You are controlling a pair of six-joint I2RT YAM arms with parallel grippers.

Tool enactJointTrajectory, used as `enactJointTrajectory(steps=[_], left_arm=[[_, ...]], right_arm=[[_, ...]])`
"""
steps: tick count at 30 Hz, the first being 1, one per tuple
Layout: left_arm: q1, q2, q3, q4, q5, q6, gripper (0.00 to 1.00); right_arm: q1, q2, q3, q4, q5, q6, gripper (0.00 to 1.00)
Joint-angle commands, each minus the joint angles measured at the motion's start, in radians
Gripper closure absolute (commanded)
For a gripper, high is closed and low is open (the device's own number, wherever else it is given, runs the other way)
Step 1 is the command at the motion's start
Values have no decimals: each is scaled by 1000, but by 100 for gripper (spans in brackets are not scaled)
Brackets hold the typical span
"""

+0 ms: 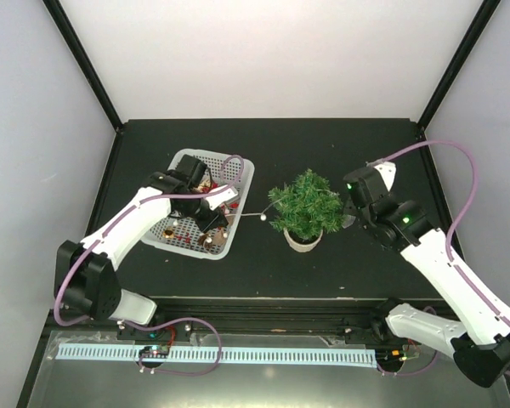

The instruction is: Decorate the small christmas tree

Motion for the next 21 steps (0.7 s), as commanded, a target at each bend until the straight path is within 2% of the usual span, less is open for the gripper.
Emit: enactJointTrajectory(steps=[1, 8, 11, 14, 19, 21], left_arm=[[-1, -56, -19, -35, 0, 28, 98], [-52, -138, -47, -104, 24, 78, 98], [-106, -183, -61, -134, 34, 92, 98], [-191, -199, -80, -161, 49, 92, 98], [-298, -195, -64, -178, 44, 97, 98], [-336, -179, -55, -179, 30, 102, 98]], right_arm=[[-4, -41, 70, -30, 50, -8, 41], [-1, -90, 211, -96, 7, -41, 42], [43, -112, 258, -112, -35, -64, 43], [149, -114, 276, -129, -42, -63, 43], [399, -61, 279, -137, 19, -52, 43], [427, -56, 277, -126, 10, -24, 43]])
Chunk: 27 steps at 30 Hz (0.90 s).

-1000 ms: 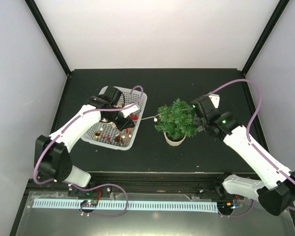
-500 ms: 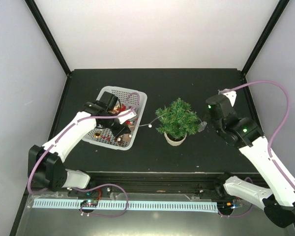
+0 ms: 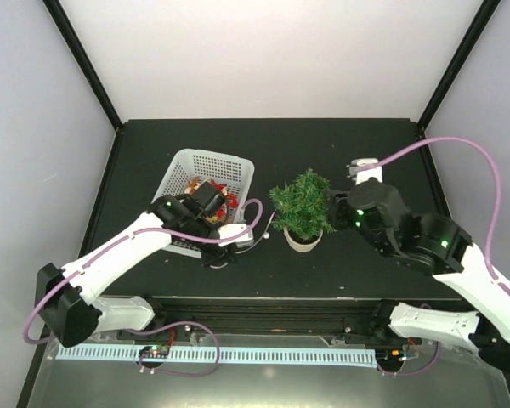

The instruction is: Decorate the small christmas tree

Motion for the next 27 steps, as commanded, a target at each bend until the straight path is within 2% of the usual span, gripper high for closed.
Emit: enactJointTrajectory(steps=[1, 6, 11, 16, 27], left_arm=[[-72, 20, 27, -35, 0, 32, 99], [-153, 87, 82, -17, -28, 37, 98], [-250, 192, 182, -2, -47, 30, 98], [-345, 333, 337, -7, -49, 27, 97], [-452, 590, 673, -94, 10, 44, 96]], right_arm=[[76, 22, -4, -8, 19, 37, 43], [78, -39, 2, 15, 46, 67, 43], [77, -34, 62, -82, 89, 112, 43], [77, -86, 66, -101, 114, 156, 43], [77, -132, 111, -195, 136, 201, 42]])
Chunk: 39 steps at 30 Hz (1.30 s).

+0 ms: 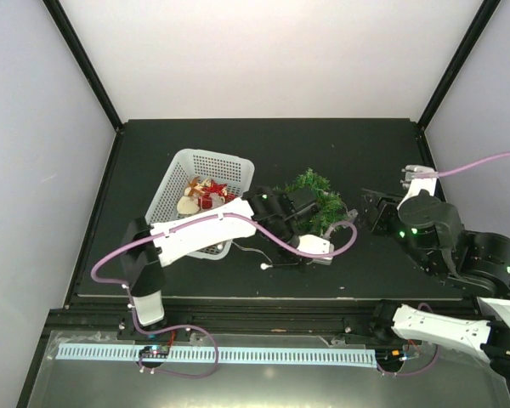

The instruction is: Decorate the small christmas tree

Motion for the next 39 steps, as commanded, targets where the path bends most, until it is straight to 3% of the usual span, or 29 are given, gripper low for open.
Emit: enactJointTrajectory(steps=[1, 9, 14, 18, 24, 30, 39], left_arm=[[-29, 52, 110, -67, 65, 24, 96], [-31, 41, 214, -168, 201, 95, 98], [-31, -33, 199, -185, 232, 145, 98], [-31, -87, 146, -121, 170, 145, 99], [-31, -124, 126, -61, 69, 128, 98], [-34, -131, 128, -31, -1, 111, 98], [-36, -120, 137, -20, -40, 105, 99]], right_arm=[[4, -14, 40, -66, 47, 45, 42], [3, -29, 47, -123, 54, 2, 40], [4, -33, 27, -14, -166, -90, 40], [3, -107, -79, 126, -395, -99, 39], [3, -97, -241, 166, -668, -3, 39], [0, -149, -398, 308, -757, 150, 40], [-4, -144, -422, 344, -866, 270, 43]])
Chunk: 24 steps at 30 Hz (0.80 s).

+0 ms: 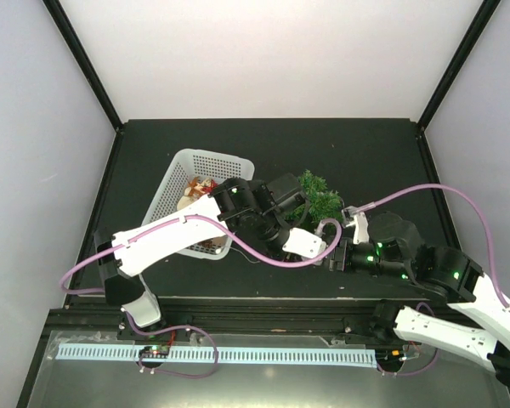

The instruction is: Decorate the small christmas tree

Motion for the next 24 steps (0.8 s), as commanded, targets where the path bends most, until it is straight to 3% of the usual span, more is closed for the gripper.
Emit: enactJointTrajectory(steps=[1, 11, 20, 24], left_arm=[[-8, 1, 11, 73, -41, -20, 98], [-8, -13, 1, 75, -62, -20, 99], [-8, -23, -10, 76, -69, -22, 98], [-7, -26, -19, 63, -57, -15, 99]], right_arm=[[7, -5, -1, 83, -124, 73, 44], [6, -76, -167, 212, -201, 189, 59], [6, -51, -168, 237, -198, 197, 59], [5, -55, -153, 219, -158, 196, 49]])
